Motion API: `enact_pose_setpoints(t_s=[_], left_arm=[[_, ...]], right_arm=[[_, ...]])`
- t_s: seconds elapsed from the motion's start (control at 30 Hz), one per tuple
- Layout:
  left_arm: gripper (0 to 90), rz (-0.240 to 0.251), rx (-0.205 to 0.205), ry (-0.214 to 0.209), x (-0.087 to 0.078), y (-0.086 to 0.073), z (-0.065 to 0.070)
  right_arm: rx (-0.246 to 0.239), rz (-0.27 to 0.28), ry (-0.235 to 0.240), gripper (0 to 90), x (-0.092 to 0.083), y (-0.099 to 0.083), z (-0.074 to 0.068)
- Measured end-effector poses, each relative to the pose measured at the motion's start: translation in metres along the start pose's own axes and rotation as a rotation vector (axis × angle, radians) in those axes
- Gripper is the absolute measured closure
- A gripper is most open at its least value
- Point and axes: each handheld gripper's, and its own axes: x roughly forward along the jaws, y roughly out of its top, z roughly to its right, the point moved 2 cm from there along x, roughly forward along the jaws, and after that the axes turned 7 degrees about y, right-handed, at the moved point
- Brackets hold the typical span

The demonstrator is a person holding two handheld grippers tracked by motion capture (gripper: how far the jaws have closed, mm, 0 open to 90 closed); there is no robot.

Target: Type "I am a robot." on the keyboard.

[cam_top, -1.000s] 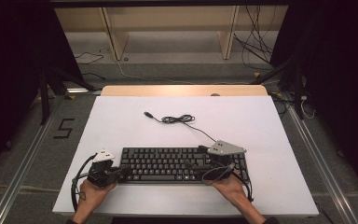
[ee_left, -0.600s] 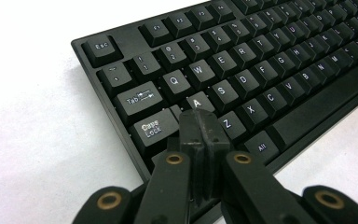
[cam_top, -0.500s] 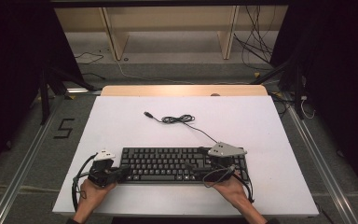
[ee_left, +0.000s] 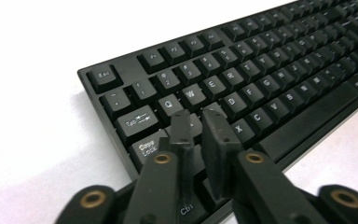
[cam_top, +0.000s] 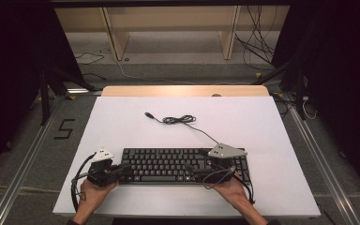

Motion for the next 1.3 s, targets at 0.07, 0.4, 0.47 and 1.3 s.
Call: enact_pose_setpoints(t_s=[0.07,0.4,0.47,1.3], left_arm=[[78.7,0.006,0.000,0.001,0.000,0.001,0.001],[60.7,0.042,-0.015,-0.024,-0.002,0.003,0.004],[56.3,0.046,-0.019,-0.026,-0.002,0.004,0.004],[31.6,0.118,-0.070,-0.061,-0.004,0.013,0.014]], right_arm=[[0.000,0.000,0.001,24.3,0.000,0.000,0.000],[0.000,0.001,0.002,24.3,0.001,0.000,-0.001],[0.000,0.000,0.002,24.4,0.001,0.000,-0.001],[-0.006,0.002,0.008,23.9,0.003,0.001,-0.003]])
